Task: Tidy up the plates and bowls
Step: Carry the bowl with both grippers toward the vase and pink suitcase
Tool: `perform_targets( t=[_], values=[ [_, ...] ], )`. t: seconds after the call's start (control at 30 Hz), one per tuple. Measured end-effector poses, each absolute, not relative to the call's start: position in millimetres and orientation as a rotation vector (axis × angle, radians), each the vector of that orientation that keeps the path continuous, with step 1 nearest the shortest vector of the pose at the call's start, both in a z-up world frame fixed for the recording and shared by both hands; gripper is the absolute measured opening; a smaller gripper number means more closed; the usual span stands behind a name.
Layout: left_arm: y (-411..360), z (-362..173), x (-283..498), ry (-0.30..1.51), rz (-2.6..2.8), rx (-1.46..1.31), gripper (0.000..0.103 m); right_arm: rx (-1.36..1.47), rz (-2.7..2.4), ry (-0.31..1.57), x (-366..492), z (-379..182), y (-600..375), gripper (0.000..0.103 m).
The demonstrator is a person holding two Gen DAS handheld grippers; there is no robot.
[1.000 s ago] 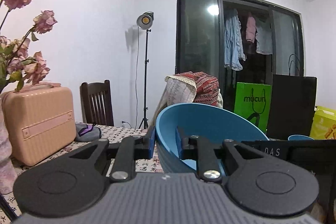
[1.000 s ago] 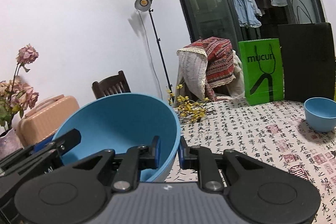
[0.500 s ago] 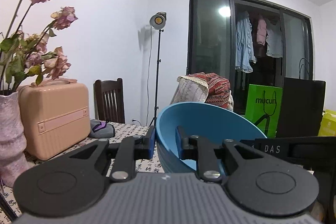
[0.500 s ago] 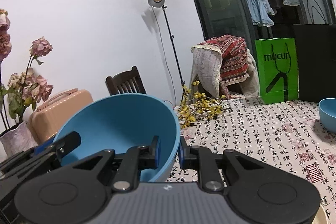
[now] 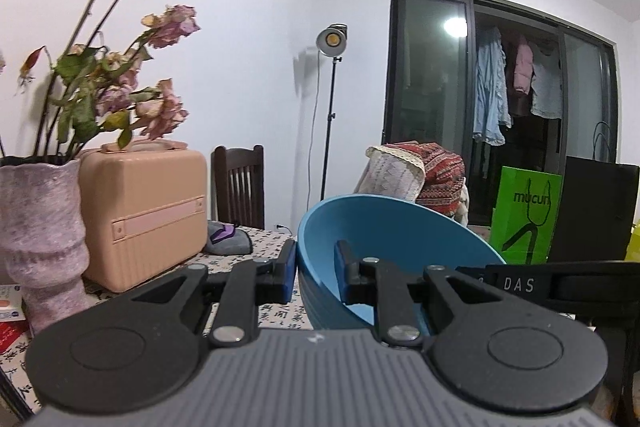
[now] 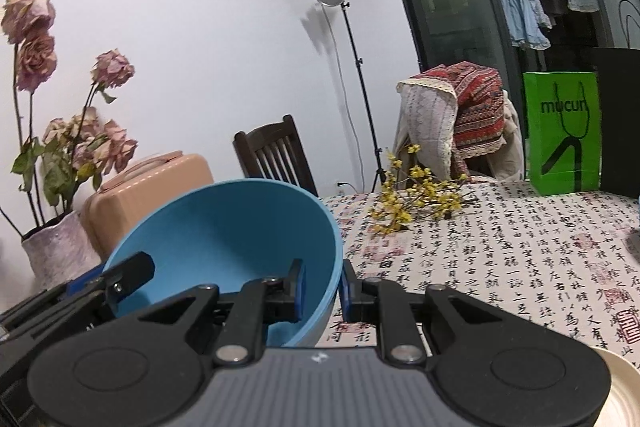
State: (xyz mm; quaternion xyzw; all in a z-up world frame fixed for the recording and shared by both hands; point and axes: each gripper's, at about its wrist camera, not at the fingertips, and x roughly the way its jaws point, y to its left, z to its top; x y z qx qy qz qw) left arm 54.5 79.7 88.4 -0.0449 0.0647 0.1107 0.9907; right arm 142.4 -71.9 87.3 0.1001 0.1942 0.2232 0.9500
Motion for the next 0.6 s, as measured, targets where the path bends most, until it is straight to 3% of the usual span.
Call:
perform_targets(
  t=[0.6],
  values=[
    [113,80,32,0.132,0.291,-0.124,0.020,0.179,0.524,0.412,134,84,-31,0.016]
  ],
)
